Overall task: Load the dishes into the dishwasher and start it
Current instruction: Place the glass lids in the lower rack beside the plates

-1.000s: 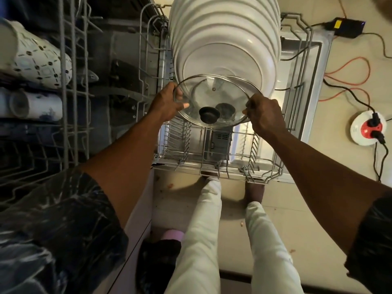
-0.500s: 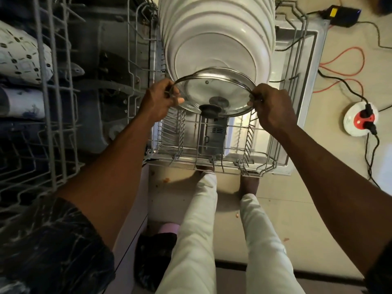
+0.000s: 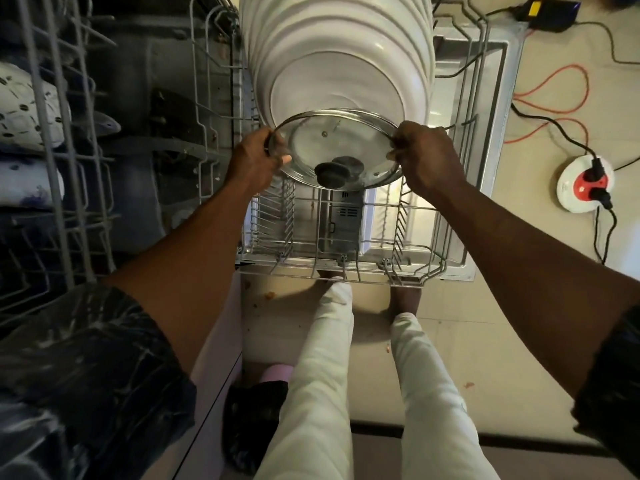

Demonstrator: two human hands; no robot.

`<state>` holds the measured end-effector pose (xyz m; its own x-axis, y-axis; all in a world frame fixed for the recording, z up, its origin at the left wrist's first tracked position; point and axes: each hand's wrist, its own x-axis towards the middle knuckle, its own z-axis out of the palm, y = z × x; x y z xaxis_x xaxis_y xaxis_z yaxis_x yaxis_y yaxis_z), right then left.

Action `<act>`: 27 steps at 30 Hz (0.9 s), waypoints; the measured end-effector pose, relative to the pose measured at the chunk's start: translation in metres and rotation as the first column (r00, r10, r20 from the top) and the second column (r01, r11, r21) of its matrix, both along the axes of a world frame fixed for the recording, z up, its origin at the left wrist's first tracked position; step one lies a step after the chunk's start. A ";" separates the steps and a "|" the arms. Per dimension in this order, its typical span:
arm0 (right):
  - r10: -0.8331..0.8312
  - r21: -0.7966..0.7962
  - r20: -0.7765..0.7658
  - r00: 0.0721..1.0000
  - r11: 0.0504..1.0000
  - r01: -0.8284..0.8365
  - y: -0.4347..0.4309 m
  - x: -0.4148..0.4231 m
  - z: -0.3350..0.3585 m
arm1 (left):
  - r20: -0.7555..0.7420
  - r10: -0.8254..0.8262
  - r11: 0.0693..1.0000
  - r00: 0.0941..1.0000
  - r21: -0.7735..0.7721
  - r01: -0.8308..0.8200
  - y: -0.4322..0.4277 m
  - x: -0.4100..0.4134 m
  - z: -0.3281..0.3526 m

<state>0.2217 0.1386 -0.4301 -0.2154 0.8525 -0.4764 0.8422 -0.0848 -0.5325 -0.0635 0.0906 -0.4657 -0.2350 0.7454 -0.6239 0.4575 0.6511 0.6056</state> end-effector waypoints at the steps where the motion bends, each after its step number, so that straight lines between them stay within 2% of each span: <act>1: 0.010 -0.002 0.014 1.000 1.000 -0.010 -0.001 0.000 0.001 | -0.022 -0.010 1.000 1.000 -0.010 0.010 0.002 0.002 0.001; 5: 0.029 0.021 0.068 0.997 0.999 -0.030 -0.006 0.001 0.003 | -0.183 -0.179 0.983 0.967 -0.080 0.167 0.008 0.005 -0.001; 11: 0.040 0.033 0.097 0.995 0.999 -0.043 -0.003 -0.003 -0.002 | -0.282 -0.233 0.967 0.931 -0.169 0.191 0.012 0.006 -0.012; 14: 0.120 0.063 0.136 0.983 0.990 -0.130 -0.002 -0.001 0.000 | -0.348 -0.273 0.952 0.897 -0.232 0.200 0.017 -0.002 -0.014; 16: 0.153 0.086 0.145 0.977 0.982 -0.167 0.000 0.000 0.001 | -0.338 -0.272 0.946 0.901 -0.267 0.185 0.015 -0.005 -0.014; 19: 0.184 0.100 0.179 0.966 0.974 -0.204 0.000 -0.001 0.003 | -0.347 -0.265 0.956 0.900 -0.219 0.197 0.013 0.001 -0.009; 22: 0.154 0.074 0.135 0.979 0.984 -0.165 -0.005 0.000 0.003 | -0.236 -0.134 0.988 0.963 -0.111 0.110 0.011 0.006 -0.001; 27: 0.115 0.079 -0.020 0.993 0.990 -0.113 -0.011 0.007 0.008 | 0.027 -0.270 0.962 0.962 -0.028 0.271 0.004 -0.025 0.006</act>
